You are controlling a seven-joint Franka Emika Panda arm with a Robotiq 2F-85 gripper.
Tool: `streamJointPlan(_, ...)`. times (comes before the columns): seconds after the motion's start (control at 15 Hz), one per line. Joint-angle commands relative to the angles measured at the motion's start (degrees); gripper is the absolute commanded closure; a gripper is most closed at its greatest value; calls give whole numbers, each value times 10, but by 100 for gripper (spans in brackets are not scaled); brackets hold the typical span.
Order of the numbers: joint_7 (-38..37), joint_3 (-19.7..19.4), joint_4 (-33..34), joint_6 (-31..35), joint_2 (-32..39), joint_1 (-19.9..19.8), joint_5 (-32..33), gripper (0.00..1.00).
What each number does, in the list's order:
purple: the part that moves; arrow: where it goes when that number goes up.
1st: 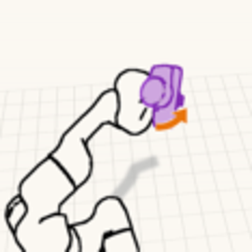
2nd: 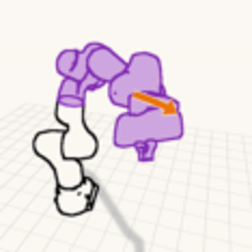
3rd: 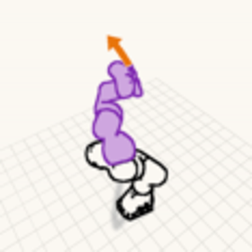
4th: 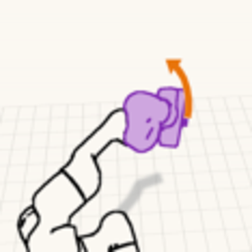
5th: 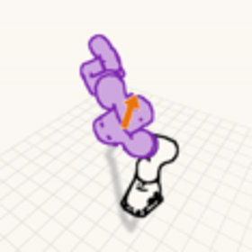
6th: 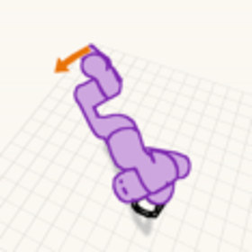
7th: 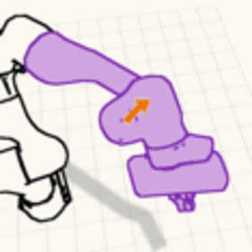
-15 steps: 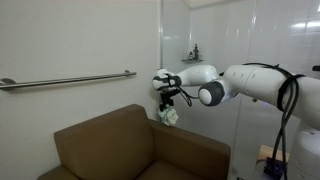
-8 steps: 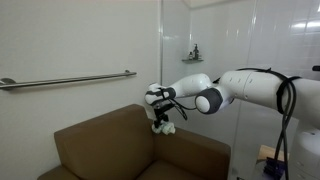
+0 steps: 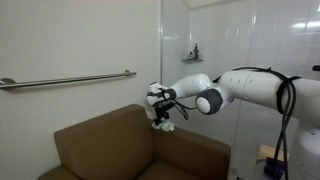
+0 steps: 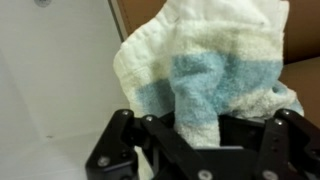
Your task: Use the towel to wipe the arm rest
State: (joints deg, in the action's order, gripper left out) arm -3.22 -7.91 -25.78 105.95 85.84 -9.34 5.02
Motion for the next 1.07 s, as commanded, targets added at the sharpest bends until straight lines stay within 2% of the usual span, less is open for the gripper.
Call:
streamJointPlan(0.0, -26, 5, -5, 39, 0, -8, 1, 95)
streamJointPlan(0.53, -9, 17, -8, 112, 0, -2, -1, 95)
streamJointPlan(0.8, 30, 19, -27, 70, 1, 2, 4, 95)
streamJointPlan(1.0, 90, 23, -22, 18, 0, 4, 6, 94)
